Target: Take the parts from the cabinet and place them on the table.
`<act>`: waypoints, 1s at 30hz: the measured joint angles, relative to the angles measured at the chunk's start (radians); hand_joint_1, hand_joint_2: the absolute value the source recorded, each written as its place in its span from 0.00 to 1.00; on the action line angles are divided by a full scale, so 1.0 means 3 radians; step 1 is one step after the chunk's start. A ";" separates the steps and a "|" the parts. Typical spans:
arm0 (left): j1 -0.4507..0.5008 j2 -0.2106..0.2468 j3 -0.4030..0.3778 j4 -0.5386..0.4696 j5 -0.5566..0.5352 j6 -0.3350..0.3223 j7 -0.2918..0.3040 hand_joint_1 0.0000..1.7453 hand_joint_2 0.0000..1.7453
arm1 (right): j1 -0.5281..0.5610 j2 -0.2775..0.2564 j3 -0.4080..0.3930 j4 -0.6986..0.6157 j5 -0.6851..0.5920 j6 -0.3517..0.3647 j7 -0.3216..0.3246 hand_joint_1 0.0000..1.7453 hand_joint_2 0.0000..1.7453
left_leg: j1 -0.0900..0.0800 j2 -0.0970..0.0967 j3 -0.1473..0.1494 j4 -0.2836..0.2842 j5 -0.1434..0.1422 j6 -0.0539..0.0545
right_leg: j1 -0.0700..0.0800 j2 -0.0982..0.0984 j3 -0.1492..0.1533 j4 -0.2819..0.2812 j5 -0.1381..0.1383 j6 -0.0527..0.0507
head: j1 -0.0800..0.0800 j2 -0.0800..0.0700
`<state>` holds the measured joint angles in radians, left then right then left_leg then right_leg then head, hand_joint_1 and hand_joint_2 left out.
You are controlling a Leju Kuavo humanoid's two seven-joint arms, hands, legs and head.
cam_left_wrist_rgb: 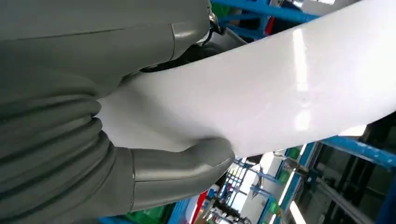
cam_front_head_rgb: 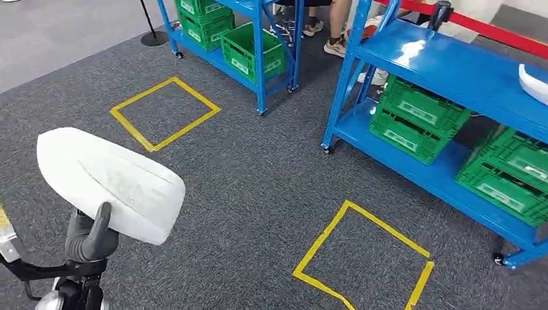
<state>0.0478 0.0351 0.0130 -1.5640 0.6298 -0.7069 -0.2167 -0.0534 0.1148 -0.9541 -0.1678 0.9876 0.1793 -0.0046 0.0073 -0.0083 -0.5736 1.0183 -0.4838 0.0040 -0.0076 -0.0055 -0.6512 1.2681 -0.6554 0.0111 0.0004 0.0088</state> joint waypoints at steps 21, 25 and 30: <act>-0.0064 0.0019 0.0006 -0.0001 -0.0146 -0.0120 -0.0234 1.00 1.00 | -0.0035 -0.0029 -0.0022 -0.0001 0.0022 0.0022 -0.0192 0.00 1.00 | -0.0007 0.0188 -0.0031 0.0143 -0.0007 -0.0160 | 0.0018 -0.0285 0.0322 -0.0779 0.0469 -0.0163 | -0.0038 0.0000; -0.0079 0.0047 0.0008 -0.0019 -0.0144 -0.0122 -0.0242 1.00 1.00 | -0.0060 -0.0029 -0.0022 -0.0001 0.0020 0.0022 -0.0176 0.00 1.00 | -0.0050 0.0201 -0.0026 0.0027 -0.0023 -0.0086 | 0.0035 -0.0401 0.0345 -0.0788 0.0459 -0.0097 | -0.0031 0.0000; -0.0098 0.0056 0.0010 -0.0045 -0.0145 -0.0126 -0.0243 1.00 1.00 | -0.0065 -0.0032 -0.0022 0.0000 0.0020 0.0024 -0.0179 0.00 1.00 | -0.0007 0.0015 0.0013 -0.0032 0.0041 -0.0006 | -0.0002 -0.0014 0.0074 -0.0140 0.0080 -0.0019 | 0.0006 0.0000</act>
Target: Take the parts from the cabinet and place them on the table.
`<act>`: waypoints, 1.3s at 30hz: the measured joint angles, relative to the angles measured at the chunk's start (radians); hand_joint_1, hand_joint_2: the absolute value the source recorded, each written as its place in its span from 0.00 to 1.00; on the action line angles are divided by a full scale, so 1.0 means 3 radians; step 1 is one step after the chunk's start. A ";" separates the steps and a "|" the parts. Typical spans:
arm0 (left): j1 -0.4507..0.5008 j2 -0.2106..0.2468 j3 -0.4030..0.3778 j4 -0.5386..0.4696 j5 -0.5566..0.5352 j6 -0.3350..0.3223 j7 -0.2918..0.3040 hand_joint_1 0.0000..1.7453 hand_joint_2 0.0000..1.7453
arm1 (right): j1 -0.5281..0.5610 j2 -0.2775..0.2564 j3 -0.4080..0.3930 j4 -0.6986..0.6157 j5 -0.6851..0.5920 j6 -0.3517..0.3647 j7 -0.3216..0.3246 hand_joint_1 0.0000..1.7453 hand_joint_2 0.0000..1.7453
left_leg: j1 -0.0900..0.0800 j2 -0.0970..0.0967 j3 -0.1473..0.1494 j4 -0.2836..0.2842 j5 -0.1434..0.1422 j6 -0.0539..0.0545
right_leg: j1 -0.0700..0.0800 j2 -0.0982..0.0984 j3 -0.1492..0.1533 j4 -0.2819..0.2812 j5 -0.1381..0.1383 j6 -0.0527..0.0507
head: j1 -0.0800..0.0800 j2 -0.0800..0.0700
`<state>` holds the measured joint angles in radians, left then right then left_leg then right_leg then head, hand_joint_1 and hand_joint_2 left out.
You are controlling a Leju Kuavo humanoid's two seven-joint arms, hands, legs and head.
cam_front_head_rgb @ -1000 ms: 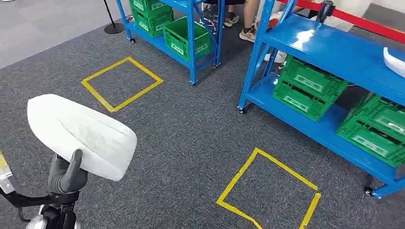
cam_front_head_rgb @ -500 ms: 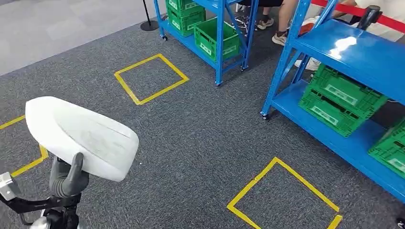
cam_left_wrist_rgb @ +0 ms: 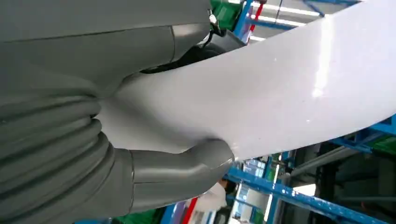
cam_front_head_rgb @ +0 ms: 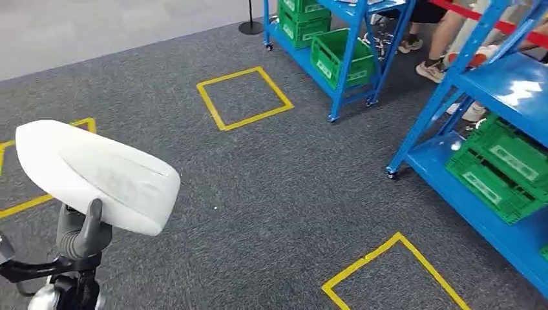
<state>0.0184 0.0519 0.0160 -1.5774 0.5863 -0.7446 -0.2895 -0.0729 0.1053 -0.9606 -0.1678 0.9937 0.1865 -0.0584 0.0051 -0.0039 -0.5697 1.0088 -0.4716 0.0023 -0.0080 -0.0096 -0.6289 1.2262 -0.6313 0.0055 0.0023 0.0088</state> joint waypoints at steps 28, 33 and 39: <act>0.0267 0.0045 0.0037 -0.0011 -0.0057 0.0173 -0.0076 1.00 1.00 | 0.0065 -0.0111 -0.0050 -0.0001 0.0010 -0.0042 0.0256 0.00 1.00 | 0.0002 0.0081 0.0018 0.0021 -0.0028 -0.0054 | -0.0008 -0.0211 0.0251 -0.0575 0.0322 0.0010 | -0.0028 0.0000; 0.0289 0.0004 0.0037 -0.0010 -0.0048 0.0165 -0.0076 1.00 1.00 | 0.0108 -0.0113 -0.0043 -0.0001 0.0042 -0.0037 0.0221 0.00 1.00 | 0.0008 -0.0122 -0.0009 0.0033 -0.0017 -0.0023 | -0.0010 0.0023 -0.0235 0.0412 -0.0074 0.0018 | 0.0000 0.0000; 0.0289 -0.0023 0.0037 -0.0039 -0.0014 0.0193 0.0083 1.00 1.00 | 0.0108 -0.0100 -0.0032 -0.0001 0.0088 -0.0033 0.0422 0.00 1.00 | 0.0018 -0.0377 -0.0055 0.0096 -0.0020 -0.0120 | -0.0039 0.0273 0.0208 -0.0582 0.0373 0.0002 | 0.0005 0.0000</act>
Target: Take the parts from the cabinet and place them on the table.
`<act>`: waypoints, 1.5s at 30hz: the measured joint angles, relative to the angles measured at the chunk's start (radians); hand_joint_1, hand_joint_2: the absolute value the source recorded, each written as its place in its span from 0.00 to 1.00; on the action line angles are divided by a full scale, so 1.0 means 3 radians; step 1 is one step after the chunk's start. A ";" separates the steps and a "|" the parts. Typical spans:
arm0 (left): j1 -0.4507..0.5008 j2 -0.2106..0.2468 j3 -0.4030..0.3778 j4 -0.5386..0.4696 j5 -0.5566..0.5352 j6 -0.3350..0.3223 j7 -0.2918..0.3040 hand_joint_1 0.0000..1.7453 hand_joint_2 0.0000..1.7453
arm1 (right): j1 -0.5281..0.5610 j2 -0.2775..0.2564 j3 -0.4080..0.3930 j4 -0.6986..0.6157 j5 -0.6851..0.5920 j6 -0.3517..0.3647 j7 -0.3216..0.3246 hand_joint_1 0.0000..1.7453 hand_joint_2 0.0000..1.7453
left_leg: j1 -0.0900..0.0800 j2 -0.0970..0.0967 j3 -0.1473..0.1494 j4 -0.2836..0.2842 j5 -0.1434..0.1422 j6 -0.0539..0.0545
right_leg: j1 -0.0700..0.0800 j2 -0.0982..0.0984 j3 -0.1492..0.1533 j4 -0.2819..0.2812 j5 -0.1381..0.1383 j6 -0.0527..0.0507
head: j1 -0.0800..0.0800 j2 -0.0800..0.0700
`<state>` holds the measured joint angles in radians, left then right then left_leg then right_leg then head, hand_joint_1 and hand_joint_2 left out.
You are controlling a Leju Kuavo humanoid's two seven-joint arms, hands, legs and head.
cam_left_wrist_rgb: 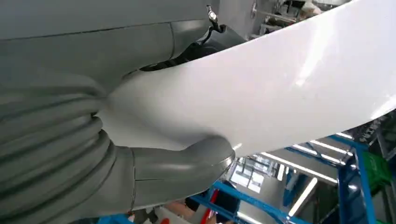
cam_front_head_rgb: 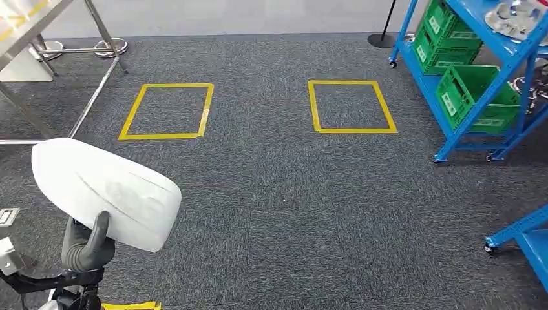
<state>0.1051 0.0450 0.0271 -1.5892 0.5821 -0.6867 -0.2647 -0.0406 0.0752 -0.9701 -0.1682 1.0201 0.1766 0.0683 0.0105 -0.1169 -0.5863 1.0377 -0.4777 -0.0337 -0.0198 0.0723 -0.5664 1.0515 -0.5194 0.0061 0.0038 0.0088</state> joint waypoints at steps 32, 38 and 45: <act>0.0024 0.0001 -0.0033 0.0112 -0.0299 0.0078 -0.0191 1.00 1.00 | -0.0018 -0.0070 0.0074 -0.0001 0.0060 -0.0072 -0.0383 0.00 1.00 | 0.0014 -0.0054 -0.0011 -0.0030 0.0034 -0.0025 | 0.0025 -0.0033 0.0003 -0.0013 0.0017 -0.0026 | 0.0001 0.0000; -0.0002 0.0006 -0.0042 0.0144 -0.0298 0.0078 -0.0204 1.00 1.00 | -0.0003 -0.0075 0.0074 -0.0001 0.0073 -0.0074 -0.0421 0.00 1.00 | 0.0002 0.0355 -0.0395 0.0756 -0.0410 -0.0091 | 0.0032 -0.0313 0.0021 -0.0062 0.0048 -0.0143 | -0.0058 0.0000; 0.0002 0.0011 -0.0043 0.0080 -0.0299 0.0107 -0.0285 1.00 1.00 | -0.0014 -0.0080 0.0135 -0.0001 0.0207 -0.0065 -0.0474 0.00 1.00 | -0.0043 0.0669 0.0052 -0.0020 -0.0027 0.0010 | 0.0079 -0.0609 0.0072 -0.0051 -0.0005 -0.0105 | -0.0060 0.0000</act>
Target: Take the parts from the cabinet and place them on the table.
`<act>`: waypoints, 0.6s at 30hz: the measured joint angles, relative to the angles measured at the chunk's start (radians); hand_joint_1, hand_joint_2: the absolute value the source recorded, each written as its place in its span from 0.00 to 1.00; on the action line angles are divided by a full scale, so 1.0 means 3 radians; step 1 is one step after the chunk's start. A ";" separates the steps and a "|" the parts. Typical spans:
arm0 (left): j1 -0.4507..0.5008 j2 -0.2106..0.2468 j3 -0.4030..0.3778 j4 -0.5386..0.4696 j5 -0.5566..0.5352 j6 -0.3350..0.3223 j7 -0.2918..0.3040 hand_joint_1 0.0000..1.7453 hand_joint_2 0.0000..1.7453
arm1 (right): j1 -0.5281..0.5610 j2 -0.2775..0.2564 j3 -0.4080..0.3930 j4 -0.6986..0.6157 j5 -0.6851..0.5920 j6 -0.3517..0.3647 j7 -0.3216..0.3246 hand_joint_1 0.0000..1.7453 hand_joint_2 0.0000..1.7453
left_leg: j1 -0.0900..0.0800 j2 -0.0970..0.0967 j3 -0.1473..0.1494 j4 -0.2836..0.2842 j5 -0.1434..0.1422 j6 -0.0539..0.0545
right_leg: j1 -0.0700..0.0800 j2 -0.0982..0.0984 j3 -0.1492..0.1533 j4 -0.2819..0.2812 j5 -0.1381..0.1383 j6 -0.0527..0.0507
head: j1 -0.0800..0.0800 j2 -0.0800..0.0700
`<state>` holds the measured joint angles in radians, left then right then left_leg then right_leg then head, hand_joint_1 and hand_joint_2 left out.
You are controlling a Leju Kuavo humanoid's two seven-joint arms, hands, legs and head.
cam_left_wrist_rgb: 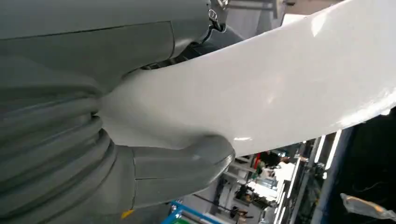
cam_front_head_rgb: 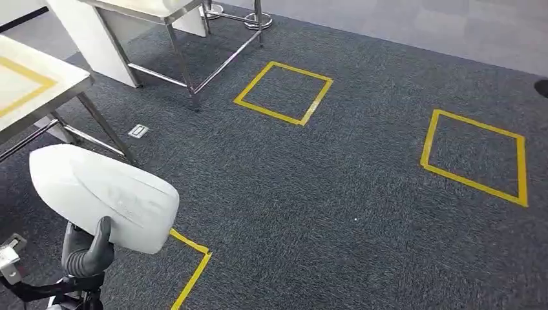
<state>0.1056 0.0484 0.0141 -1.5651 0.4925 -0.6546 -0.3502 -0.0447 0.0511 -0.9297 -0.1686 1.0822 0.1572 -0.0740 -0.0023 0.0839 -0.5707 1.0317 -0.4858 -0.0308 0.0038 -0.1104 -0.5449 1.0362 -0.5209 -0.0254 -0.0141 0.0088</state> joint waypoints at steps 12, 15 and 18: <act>-0.0089 -0.0010 -0.0022 0.0067 -0.0072 0.0028 -0.0146 1.00 1.00 | 0.0032 0.0000 0.0008 0.0001 -0.0142 -0.0014 0.0123 0.00 1.00 | 0.0041 -0.0528 -0.0015 -0.0023 0.0065 0.0111 | -0.0051 0.0369 -0.0385 0.0729 -0.0196 0.0131 | 0.0048 0.0000; -0.0091 -0.0005 -0.0010 0.0057 -0.0058 0.0034 -0.0176 1.00 1.00 | 0.0025 0.0001 0.0006 0.0001 -0.0142 -0.0005 0.0142 0.00 1.00 | 0.0028 -0.0640 -0.0038 0.0015 0.0047 0.0053 | -0.0070 0.0655 -0.0078 0.0038 0.0025 0.0121 | 0.0056 0.0000; -0.0083 0.0009 0.0032 0.0013 -0.0055 0.0058 -0.0196 1.00 1.00 | 0.0008 0.0006 0.0006 0.0001 -0.0139 -0.0003 0.0106 0.00 1.00 | 0.0057 -0.0749 -0.0074 -0.0014 0.0080 -0.0022 | -0.0041 0.0532 -0.0082 0.0030 0.0046 0.0069 | 0.0052 0.0000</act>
<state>0.0807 0.0511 0.0236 -1.5613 0.4761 -0.6371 -0.4090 -0.0423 0.0530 -0.9278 -0.1682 1.0407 0.1564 -0.0423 0.0150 -0.1409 -0.5929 1.0275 -0.4617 -0.0374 -0.0085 0.0491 -0.5696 1.0452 -0.5071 -0.0046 0.0015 0.0088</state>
